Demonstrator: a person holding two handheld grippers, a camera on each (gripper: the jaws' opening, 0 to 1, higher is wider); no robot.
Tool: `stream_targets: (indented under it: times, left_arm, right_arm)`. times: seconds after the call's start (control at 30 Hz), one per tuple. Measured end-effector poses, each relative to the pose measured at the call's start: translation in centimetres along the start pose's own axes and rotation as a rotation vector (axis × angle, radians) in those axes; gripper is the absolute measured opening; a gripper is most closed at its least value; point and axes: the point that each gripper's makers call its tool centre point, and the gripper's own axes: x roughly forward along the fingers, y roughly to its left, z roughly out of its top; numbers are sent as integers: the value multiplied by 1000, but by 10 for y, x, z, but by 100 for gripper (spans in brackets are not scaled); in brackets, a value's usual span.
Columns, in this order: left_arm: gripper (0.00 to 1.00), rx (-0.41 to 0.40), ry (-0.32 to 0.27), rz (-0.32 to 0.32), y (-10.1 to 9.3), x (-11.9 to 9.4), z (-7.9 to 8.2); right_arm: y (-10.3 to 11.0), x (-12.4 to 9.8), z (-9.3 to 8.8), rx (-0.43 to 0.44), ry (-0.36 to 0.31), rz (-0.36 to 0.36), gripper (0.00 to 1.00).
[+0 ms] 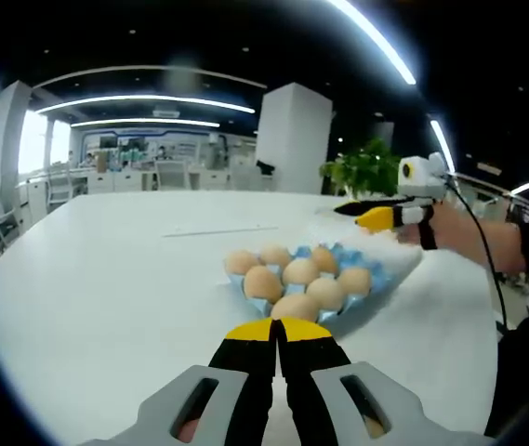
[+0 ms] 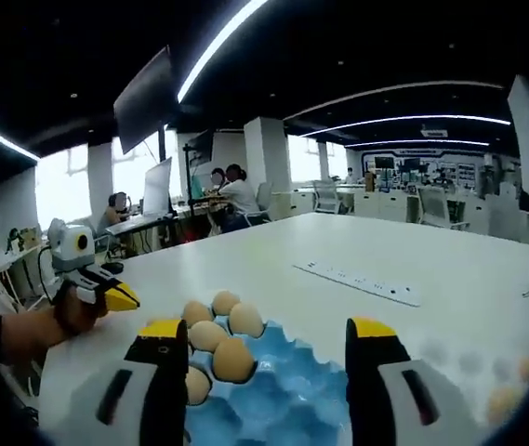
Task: Pick up the eggs on the table and place them into the egg tray on the table
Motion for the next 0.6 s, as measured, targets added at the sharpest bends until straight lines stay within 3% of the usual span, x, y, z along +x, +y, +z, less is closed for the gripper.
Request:
stream_targets:
  times: [0.13, 0.4, 0.6]
  left_arm:
    - [1, -8, -9, -2, 0, -1, 2]
    - [1, 0, -8, -4, -2, 1, 2]
    - [1, 1, -7, -4, 8, 2, 4]
  right_arm:
    - [-9, -8, -2, 4, -26, -28, 70]
    - [-6, -37, -4, -9, -20, -40, 70]
    - [-22, -55, -7, -60, 9, -74, 70]
